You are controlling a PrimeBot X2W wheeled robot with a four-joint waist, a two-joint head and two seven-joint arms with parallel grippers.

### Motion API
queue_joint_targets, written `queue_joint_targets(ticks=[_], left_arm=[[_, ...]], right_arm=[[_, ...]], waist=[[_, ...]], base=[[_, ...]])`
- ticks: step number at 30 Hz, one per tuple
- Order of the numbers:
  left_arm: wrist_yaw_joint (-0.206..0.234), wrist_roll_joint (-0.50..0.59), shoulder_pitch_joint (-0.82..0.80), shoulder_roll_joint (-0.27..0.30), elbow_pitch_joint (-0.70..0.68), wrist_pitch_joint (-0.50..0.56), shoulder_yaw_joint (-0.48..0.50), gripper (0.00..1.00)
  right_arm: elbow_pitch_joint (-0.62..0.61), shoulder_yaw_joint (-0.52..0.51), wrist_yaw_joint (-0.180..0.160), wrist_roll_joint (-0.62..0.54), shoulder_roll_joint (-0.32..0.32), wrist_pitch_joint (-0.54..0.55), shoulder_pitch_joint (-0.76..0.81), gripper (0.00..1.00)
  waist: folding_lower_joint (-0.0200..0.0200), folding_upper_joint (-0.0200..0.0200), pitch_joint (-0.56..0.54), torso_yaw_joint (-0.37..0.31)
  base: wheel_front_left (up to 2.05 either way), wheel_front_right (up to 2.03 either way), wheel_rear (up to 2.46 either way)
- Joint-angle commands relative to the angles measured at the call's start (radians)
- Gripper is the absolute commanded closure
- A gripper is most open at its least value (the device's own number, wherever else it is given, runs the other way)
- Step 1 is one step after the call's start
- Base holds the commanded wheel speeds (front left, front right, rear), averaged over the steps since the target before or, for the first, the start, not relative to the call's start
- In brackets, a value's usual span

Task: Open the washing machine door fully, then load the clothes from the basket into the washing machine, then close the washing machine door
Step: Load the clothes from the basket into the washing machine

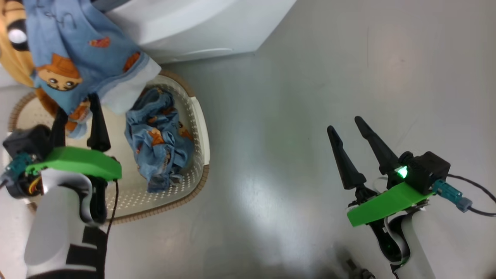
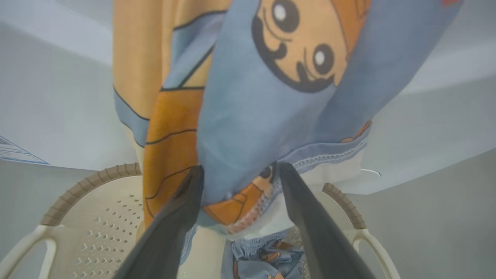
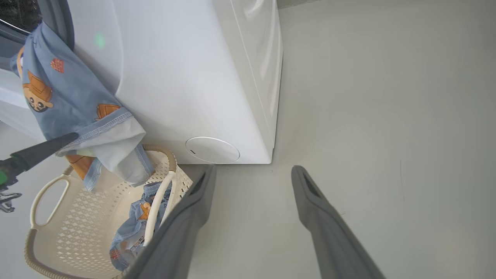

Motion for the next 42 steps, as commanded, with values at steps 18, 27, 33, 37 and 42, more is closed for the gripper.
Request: queue_joint_targets(ticks=[18, 27, 33, 37, 42], left_arm=[[-0.003, -0.224, -0.167, 0.084, 0.015, -0.006, -0.042, 0.95], [-0.003, -0.215, -0.087, 0.111, -0.066, -0.006, -0.1, 1.0], [-0.003, -0.131, 0.008, 0.086, -0.183, -0.006, -0.07, 1.0], [-0.003, -0.089, 0.038, 0.073, -0.258, -0.006, -0.049, 1.0], [-0.003, -0.053, 0.031, 0.082, -0.304, -0.006, -0.049, 1.0]], right_arm=[[-0.032, 0.01, 0.003, -0.01, 0.026, -0.012, -0.014, 0.0], [-0.015, 0.004, 0.003, -0.004, 0.02, -0.012, -0.008, 0.0], [-0.005, 0.002, 0.003, 0.003, 0.012, -0.012, 0.007, 0.0], [0.003, 0.008, 0.003, 0.008, 0.013, -0.012, 0.014, 0.0], [0.012, 0.019, 0.003, 0.014, 0.017, -0.012, 0.018, 0.0]], waist=[[0.0, -0.0001, 0.092, -0.037], [0.0, -0.0001, 0.024, -0.006], [0.0, -0.0001, -0.037, 0.027], [0.0, -0.0001, -0.072, 0.041], [0.0, -0.0001, -0.098, 0.041]], base=[[0.0, 0.0, 0.0], [0.0, 0.0, 0.0], [0.0, 0.0, 0.0], [0.0, 0.0, 0.0], [0.0, 0.0, 0.0]])
